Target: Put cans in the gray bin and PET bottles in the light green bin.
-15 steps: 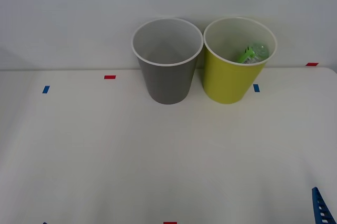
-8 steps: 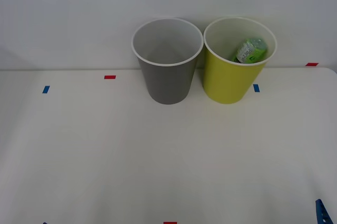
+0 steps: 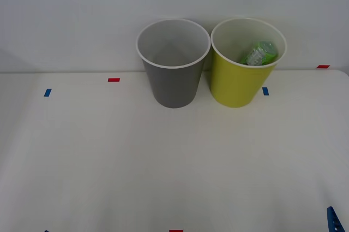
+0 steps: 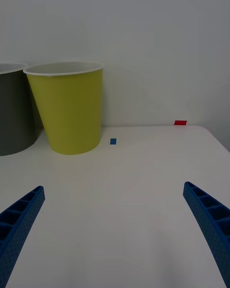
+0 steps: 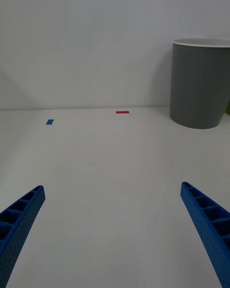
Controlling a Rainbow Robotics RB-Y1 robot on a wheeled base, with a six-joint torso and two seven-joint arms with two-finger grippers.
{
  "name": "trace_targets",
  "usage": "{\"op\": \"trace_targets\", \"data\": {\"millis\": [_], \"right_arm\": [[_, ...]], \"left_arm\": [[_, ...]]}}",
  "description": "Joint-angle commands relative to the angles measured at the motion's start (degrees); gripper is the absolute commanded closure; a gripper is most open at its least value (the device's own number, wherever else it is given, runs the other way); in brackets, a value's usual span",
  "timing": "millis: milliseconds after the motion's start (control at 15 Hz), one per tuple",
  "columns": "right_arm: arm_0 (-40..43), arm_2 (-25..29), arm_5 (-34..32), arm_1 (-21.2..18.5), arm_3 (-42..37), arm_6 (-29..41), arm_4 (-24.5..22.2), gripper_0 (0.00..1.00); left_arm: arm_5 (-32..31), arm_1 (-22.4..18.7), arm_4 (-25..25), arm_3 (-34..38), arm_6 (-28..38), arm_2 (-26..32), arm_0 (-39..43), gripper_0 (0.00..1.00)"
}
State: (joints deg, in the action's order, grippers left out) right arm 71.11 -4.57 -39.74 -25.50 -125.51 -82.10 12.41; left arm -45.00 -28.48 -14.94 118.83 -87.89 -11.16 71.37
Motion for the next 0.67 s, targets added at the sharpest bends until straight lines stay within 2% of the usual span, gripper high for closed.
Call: {"op": "trace_targets", "data": {"millis": [67, 667], "right_arm": [[0.0, 0.0, 0.01, 0.01, 0.0, 0.01, -0.01, 0.0], [0.0, 0.0, 0.01, 0.01, 0.0, 0.01, -0.01, 0.0]], "left_arm": [[0.0, 0.0, 0.0, 0.0, 0.0, 0.0, 0.0, 0.03], [0.0, 0.0, 0.0, 0.0, 0.0, 0.0, 0.0, 0.02]]}}
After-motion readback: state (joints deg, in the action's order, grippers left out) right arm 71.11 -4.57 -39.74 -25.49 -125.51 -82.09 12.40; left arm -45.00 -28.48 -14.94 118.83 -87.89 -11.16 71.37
